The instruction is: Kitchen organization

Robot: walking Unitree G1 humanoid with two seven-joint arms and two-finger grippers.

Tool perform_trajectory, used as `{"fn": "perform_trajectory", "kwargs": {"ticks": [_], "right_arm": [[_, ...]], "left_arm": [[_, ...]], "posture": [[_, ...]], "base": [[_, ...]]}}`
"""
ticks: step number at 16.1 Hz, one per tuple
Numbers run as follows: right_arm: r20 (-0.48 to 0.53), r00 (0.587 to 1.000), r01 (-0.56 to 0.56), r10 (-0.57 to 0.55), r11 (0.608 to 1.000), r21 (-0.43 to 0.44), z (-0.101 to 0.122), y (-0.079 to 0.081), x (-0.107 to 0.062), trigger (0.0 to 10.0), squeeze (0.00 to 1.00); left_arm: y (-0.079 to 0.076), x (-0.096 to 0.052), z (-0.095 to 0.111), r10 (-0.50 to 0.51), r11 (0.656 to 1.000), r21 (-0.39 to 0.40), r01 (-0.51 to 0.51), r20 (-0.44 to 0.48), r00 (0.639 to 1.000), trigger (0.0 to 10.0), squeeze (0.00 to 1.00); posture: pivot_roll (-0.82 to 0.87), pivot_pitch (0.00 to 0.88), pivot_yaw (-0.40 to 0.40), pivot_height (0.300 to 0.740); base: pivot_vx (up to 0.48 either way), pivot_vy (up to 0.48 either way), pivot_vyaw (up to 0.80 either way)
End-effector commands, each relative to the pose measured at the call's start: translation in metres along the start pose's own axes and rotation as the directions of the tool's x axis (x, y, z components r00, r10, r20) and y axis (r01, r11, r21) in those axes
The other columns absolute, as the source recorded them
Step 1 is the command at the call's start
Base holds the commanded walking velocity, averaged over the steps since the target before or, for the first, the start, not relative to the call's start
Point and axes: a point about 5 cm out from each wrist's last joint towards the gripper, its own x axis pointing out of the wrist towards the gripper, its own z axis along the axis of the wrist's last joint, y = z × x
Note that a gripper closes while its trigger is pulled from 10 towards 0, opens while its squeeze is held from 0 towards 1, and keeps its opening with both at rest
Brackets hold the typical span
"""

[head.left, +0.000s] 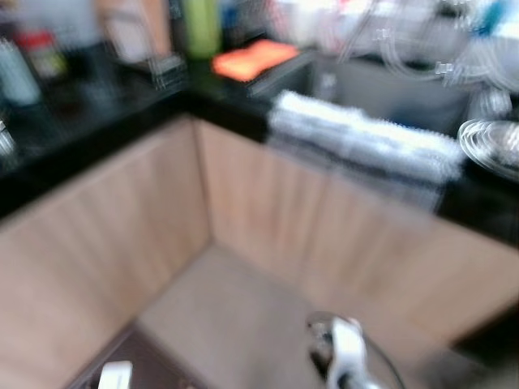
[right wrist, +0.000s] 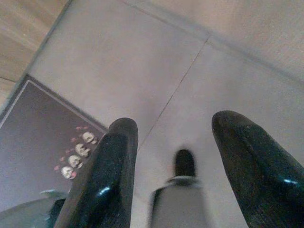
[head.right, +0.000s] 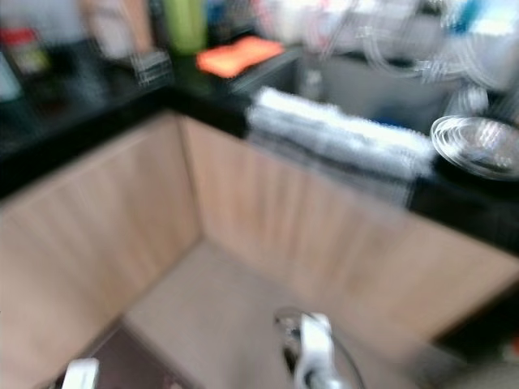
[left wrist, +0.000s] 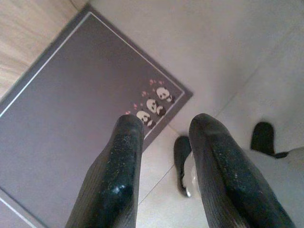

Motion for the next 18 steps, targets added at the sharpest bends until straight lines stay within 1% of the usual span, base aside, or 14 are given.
{"fn": "perform_trajectory", "kwargs": {"ticks": [1,6,8,9,10,12,14,15,17,18], "right_arm": [[-0.006,1.000,0.024,-0.024,1.000,0.002,-0.002,-0.008,-0.002,10.0,0.00],[-0.003,0.999,0.034,-0.034,0.999,-0.002,0.000,-0.011,-0.002,10.0,0.00],[-0.002,0.999,0.034,-0.034,0.999,-0.002,0.000,-0.011,-0.002,10.0,0.00],[-0.004,0.999,0.034,-0.034,0.999,-0.003,-0.001,-0.011,-0.002,10.0,0.00],[-0.005,0.999,0.034,-0.034,0.999,-0.004,-0.001,-0.011,-0.002,10.0,0.00],[-0.007,0.999,0.034,-0.034,0.999,-0.006,-0.001,-0.011,-0.002,10.0,0.00],[-0.006,0.999,0.035,-0.035,0.999,-0.004,-0.002,-0.011,-0.002,10.0,0.00],[-0.006,0.999,0.036,-0.036,0.999,-0.003,-0.002,-0.012,-0.002,10.0,0.00],[-0.009,0.999,0.037,-0.037,0.999,-0.009,-0.002,-0.012,-0.002,10.0,0.00],[-0.006,0.999,0.039,-0.039,0.999,-0.012,-0.002,-0.013,-0.003,10.0,0.00]], "left_arm": [[0.000,0.001,0.002,-0.008,1.000,0.010,0.009,-0.001,1.000,10.0,0.00],[-0.004,0.002,0.003,-0.017,1.000,-0.013,0.018,0.008,1.000,10.0,0.00],[-0.004,0.001,0.003,-0.005,0.996,-0.084,0.008,0.028,1.000,10.0,0.00],[-0.005,0.001,0.003,0.003,0.985,-0.175,0.007,0.059,0.998,10.0,0.00],[-0.006,0.001,0.005,-0.006,0.982,-0.190,0.020,0.076,0.997,10.0,0.00],[-0.009,0.001,0.008,-0.054,0.984,-0.164,0.070,0.101,0.993,10.0,0.00],[-0.012,0.002,0.006,-0.097,0.979,-0.171,0.111,0.089,0.991,10.0,0.00],[-0.013,0.002,0.007,-0.116,0.980,-0.150,0.128,0.086,0.989,10.0,0.00],[-0.013,0.002,0.007,-0.120,0.986,-0.108,0.128,0.078,0.990,10.0,0.00],[-0.013,0.002,0.007,-0.127,0.988,-0.084,0.132,0.072,0.989,10.0,0.00]], "posture": [[-0.01,0.030,0.045,0.740],[-0.02,0.036,0.034,0.740],[-0.03,0.039,0.029,0.740],[-0.03,0.040,0.027,0.740],[-0.03,0.040,0.025,0.740],[-0.02,0.042,0.025,0.740],[-0.03,0.042,0.027,0.740],[-0.03,0.045,0.023,0.740],[-0.03,0.043,0.022,0.740],[-0.03,0.046,0.023,0.740]], "base": [[0.000,0.000,-0.71],[0.000,0.000,-0.71],[0.000,0.000,-0.71],[0.000,0.000,-0.71],[0.000,0.000,-0.71],[0.000,0.000,-0.71],[0.000,0.000,-0.71],[0.000,0.000,-0.71],[0.000,0.000,-0.71],[0.000,0.000,0.00]]}}
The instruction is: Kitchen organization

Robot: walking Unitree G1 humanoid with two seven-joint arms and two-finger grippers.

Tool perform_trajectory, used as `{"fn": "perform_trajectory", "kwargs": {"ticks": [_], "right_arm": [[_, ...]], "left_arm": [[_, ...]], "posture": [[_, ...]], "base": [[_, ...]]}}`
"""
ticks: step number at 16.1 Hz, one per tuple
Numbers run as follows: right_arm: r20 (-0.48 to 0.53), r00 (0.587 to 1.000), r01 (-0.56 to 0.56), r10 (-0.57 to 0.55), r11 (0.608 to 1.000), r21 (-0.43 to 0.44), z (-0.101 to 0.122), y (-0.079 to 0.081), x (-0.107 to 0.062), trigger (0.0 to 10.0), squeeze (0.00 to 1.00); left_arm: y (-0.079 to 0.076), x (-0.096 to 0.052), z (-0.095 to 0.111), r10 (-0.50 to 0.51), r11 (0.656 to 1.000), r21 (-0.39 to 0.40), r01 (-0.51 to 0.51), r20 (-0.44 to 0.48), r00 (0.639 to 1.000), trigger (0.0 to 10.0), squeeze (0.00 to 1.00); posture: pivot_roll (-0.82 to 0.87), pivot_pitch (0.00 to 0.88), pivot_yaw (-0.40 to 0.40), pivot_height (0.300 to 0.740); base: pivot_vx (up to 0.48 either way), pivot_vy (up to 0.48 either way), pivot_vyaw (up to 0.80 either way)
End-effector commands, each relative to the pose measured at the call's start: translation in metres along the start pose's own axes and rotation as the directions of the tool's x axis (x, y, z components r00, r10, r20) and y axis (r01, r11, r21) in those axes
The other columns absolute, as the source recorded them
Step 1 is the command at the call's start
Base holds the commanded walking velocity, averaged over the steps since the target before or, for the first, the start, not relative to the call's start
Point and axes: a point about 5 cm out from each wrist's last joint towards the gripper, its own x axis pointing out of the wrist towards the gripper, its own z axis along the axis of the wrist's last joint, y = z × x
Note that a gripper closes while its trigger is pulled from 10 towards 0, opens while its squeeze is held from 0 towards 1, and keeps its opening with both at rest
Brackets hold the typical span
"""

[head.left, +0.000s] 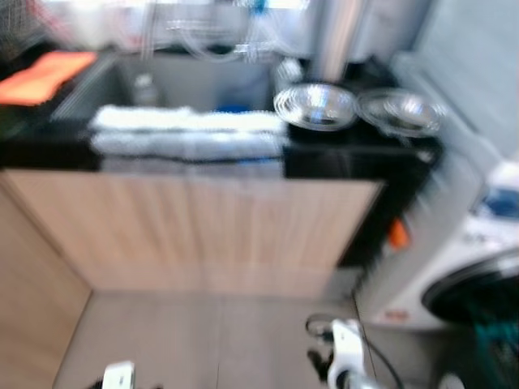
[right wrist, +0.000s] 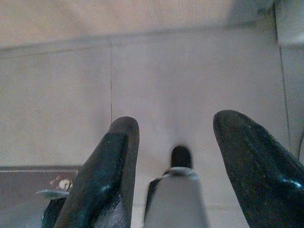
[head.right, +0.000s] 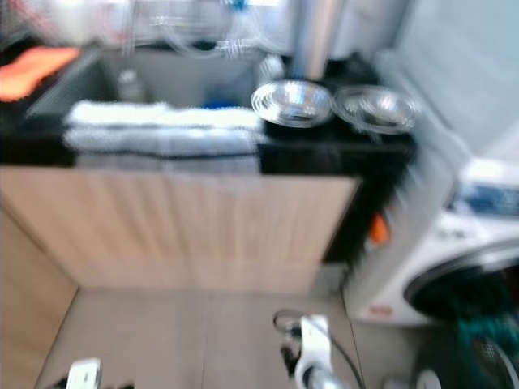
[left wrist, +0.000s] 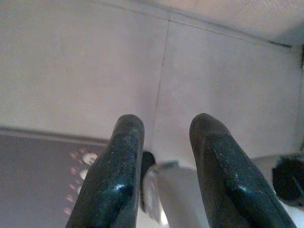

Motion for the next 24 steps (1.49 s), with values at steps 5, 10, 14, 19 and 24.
{"fn": "perform_trajectory", "kwargs": {"ticks": [5,10,14,19,24], "right_arm": [[-0.008,1.000,0.019,-0.019,1.000,0.007,-0.0031,-0.0065,-0.0016,10.0,0.00],[-0.010,1.000,0.015,-0.015,1.000,0.003,-0.0041,-0.0059,-0.0017,10.0,0.00],[-0.009,1.000,0.015,-0.015,1.000,0.008,-0.0038,-0.0046,-0.0014,10.0,0.00],[-0.009,1.000,0.014,-0.013,1.000,0.012,-0.0036,-0.0035,-0.0011,10.0,0.00],[0.000,1.000,0.011,-0.011,1.000,0.015,-0.0028,-0.0031,-0.0011,10.0,0.00]], "left_arm": [[0.0012,-0.0031,-0.0102,0.014,0.999,0.045,-0.011,-0.057,0.998,10.0,0.00],[0.0027,-0.0039,-0.0114,0.021,0.998,0.057,-0.017,-0.066,0.998,10.0,0.00],[0.0037,-0.0039,-0.0106,0.019,0.997,0.071,-0.014,-0.070,0.997,10.0,0.00],[0.0049,-0.0039,-0.0097,0.024,0.997,0.078,-0.018,-0.071,0.997,10.0,0.00],[0.0049,-0.0039,-0.0095,0.023,0.997,0.078,-0.018,-0.070,0.997,10.0,0.00]], "posture": [[-0.03,0.062,0.036,0.740],[-0.02,0.087,0.045,0.740],[-0.02,0.102,0.055,0.740],[-0.01,0.112,0.062,0.740],[-0.01,0.114,0.062,0.740]], "base": [[0.000,0.000,-0.15],[0.000,0.000,-0.74],[0.000,0.000,-0.73],[0.000,0.000,-0.73],[0.000,0.000,-0.58]]}}
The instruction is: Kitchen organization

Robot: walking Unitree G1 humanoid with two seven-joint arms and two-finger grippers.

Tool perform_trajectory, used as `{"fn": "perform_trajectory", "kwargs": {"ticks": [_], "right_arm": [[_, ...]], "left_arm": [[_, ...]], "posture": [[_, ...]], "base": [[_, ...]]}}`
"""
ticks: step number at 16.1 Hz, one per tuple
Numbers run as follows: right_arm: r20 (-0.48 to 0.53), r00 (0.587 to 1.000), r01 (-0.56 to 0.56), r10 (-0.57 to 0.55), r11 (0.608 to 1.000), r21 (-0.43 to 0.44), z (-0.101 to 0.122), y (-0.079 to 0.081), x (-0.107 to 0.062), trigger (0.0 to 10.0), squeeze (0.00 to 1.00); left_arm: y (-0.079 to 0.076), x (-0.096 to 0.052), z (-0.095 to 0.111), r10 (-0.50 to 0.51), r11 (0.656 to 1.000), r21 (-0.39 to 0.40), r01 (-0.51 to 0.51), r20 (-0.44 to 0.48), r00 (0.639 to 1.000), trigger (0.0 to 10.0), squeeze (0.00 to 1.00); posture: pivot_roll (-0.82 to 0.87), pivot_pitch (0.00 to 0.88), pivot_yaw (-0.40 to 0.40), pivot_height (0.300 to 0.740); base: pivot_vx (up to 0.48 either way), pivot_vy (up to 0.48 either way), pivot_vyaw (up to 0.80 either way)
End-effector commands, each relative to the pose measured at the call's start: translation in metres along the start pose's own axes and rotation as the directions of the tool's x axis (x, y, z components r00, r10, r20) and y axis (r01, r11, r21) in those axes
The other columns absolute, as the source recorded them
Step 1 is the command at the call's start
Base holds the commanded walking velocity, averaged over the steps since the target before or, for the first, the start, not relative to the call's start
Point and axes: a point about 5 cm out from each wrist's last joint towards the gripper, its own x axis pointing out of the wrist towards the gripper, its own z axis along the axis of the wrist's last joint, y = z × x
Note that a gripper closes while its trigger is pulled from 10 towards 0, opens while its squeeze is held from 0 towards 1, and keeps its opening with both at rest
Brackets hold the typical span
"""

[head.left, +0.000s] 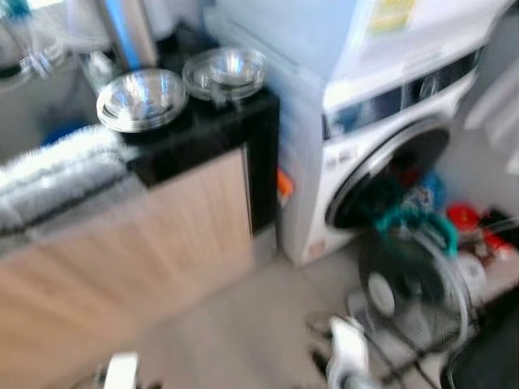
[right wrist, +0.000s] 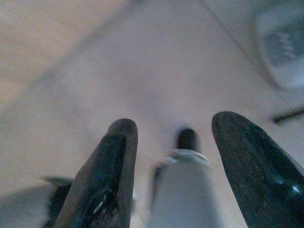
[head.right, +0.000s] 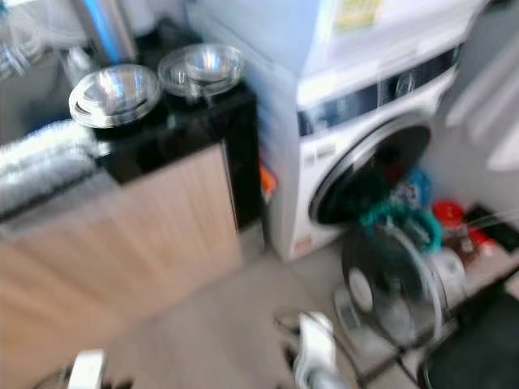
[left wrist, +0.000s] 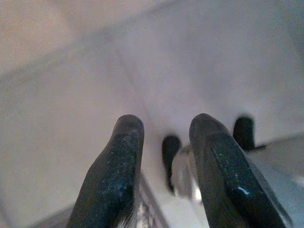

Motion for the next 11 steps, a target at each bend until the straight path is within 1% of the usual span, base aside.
{"fn": "perform_trajectory", "kwargs": {"ticks": [1,9,11], "right_arm": [[0.007,1.000,-0.017,0.017,1.000,0.006,0.0014,0.0068,0.0012,10.0,0.00],[0.011,1.000,-0.014,0.014,1.000,0.014,0.0014,0.0064,0.0011,10.0,0.00],[0.004,1.000,-0.017,0.017,1.000,0.007,0.0011,0.0066,0.0011,10.0,0.00]], "left_arm": [[0.0052,-0.0063,-0.0140,0.013,1.000,-0.001,-0.013,-0.049,0.999,10.0,0.00],[0.0047,-0.0063,-0.0145,0.010,1.000,-0.005,-0.011,-0.050,0.999,10.0,0.00],[0.0048,-0.0063,-0.0144,0.009,1.000,-0.006,-0.010,-0.050,0.999,10.0,0.00]], "posture": [[-0.01,0.114,0.062,0.740],[-0.01,0.115,0.060,0.740],[-0.01,0.115,0.061,0.740]], "base": [[0.000,0.000,0.00],[0.000,0.000,0.00],[0.000,0.000,-0.67]]}}
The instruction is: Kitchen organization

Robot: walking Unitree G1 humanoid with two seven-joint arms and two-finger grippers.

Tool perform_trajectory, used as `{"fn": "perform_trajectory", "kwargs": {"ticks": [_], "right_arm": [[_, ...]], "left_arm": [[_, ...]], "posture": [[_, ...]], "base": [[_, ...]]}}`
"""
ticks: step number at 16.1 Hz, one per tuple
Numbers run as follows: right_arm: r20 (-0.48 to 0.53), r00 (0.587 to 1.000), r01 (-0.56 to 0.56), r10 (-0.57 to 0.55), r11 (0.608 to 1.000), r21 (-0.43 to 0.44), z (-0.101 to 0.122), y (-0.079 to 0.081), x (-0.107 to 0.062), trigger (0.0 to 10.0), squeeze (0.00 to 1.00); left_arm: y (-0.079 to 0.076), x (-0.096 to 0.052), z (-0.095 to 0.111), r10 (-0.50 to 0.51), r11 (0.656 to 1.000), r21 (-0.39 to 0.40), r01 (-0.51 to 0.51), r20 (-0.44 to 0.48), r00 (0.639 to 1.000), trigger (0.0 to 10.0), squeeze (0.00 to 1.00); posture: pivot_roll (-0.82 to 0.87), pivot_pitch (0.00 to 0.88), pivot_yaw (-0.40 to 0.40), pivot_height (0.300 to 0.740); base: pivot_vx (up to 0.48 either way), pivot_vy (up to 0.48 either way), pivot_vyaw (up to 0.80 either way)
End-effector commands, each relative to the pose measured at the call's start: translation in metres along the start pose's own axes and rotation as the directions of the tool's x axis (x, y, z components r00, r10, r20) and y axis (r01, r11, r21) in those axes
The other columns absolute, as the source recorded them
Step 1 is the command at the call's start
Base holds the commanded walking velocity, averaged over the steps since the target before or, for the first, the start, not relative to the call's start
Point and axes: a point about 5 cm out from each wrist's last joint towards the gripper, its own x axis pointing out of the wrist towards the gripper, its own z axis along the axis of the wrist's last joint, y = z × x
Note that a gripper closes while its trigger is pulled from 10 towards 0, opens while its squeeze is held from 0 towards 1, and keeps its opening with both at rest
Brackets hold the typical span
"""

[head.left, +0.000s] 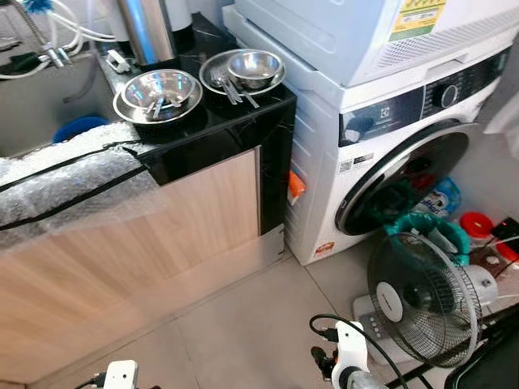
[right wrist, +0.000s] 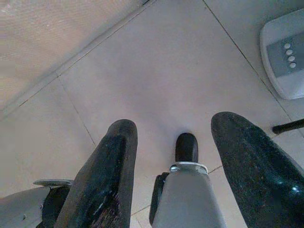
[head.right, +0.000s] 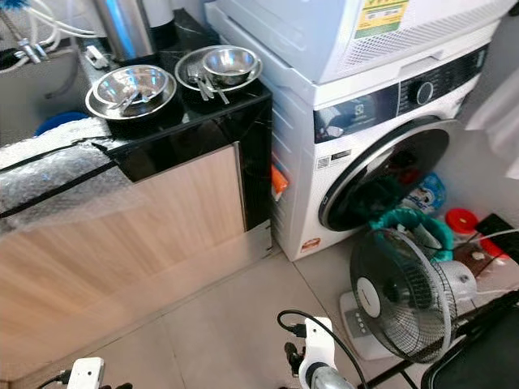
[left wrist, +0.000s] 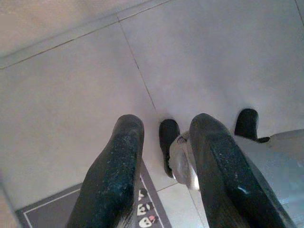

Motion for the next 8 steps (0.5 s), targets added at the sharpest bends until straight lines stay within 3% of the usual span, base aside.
{"fn": "perform_trajectory", "kwargs": {"ticks": [1,8], "right_arm": [[-0.022,1.000,-0.002,0.003,1.000,0.009,-0.0075,0.0006,-0.0013,10.0,0.00],[-0.025,1.000,-0.007,0.007,1.000,-0.001,-0.0078,0.0012,-0.0012,10.0,0.00]], "left_arm": [[0.0023,-0.0024,-0.0057,0.001,1.000,0.002,-0.001,-0.025,1.000,10.0,0.00],[0.0026,-0.0025,-0.0058,-0.001,1.000,0.008,0.001,-0.028,1.000,10.0,0.00]], "posture": [[-0.01,0.114,0.060,0.740],[-0.01,0.104,0.061,0.740]], "base": [[0.000,0.000,-0.77],[0.000,0.000,-0.75]]}}
